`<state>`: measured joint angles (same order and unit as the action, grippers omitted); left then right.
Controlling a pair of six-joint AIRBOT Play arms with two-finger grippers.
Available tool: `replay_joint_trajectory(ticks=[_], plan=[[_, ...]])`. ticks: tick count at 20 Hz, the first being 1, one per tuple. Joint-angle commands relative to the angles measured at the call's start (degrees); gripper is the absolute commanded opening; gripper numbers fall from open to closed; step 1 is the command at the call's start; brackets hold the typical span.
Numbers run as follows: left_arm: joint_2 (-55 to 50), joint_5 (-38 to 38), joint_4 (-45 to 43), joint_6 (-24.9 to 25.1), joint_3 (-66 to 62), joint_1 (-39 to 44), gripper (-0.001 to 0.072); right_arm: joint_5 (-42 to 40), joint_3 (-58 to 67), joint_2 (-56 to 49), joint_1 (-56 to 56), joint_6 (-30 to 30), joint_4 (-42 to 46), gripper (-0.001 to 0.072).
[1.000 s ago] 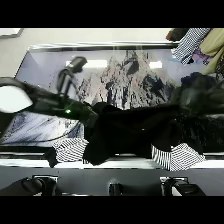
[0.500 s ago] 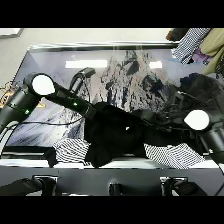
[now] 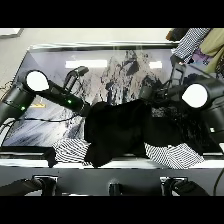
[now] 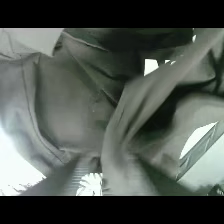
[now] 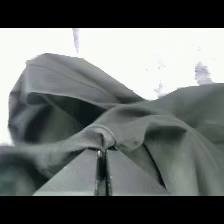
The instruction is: Fold the clothes and pants, and hang the long-sleeved shirts on hangers.
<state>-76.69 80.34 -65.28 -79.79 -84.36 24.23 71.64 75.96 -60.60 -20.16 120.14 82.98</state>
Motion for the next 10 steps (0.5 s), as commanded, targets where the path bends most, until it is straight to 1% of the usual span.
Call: replay_joint_trajectory(ticks=[1, 2, 3, 4, 5, 6, 8, 9, 10], plan=[[0.15, -2.91, 0.33, -5.25, -0.02, -0.22, 0.0554, 12.9, 4.35, -0.83, -0.15, -1.73, 1.7, 0.0034], [0.44, -4.07, 0.04, -7.54, -0.02, -0.61, 0.0589, 15.28, 4.9, -0.83, -0.15, -2.45, 1.68, 0.0034], [1.01, -5.01, -1.68, -10.84, -0.02, -1.36, 0.0606, 17.22, 5.22, -0.81, -0.15, -3.15, 1.31, 0.0034], [1.88, -5.22, -4.5, -13.9, -0.02, -2.49, 0.0606, 18.93, 5.27, -0.83, -0.15, -3.87, 0.46, 0.0035], [3.19, -5.01, -9.01, -17.86, 0.0, -4.2, 0.0607, 20.24, 5.27, -0.83, -0.15, -4.24, -0.52, 0.0035], [4.72, -4.5, -13.57, -20.61, 0.0, -6.27, 0.0607, 21.33, 5.27, -0.83, -0.15, -4.26, -1.51, 0.0035], [8.9, -3.82, -22.71, -24.9, 0.72, -12.52, 0.0607, 21.97, 5.27, -0.83, -0.15, -4.48, -1.99, 0.0035], [11.37, -4.15, -25.53, -25.79, 2.03, -17.03, 0.0606, 21.77, 5.27, -0.83, -0.15, -4.94, -1.97, 0.0035], [13.6, -4.9, -27.19, -25.4, 3.72, -21.73, 0.0605, 21.35, 5.27, -0.83, -0.15, -5.33, -1.95, 0.0035]])
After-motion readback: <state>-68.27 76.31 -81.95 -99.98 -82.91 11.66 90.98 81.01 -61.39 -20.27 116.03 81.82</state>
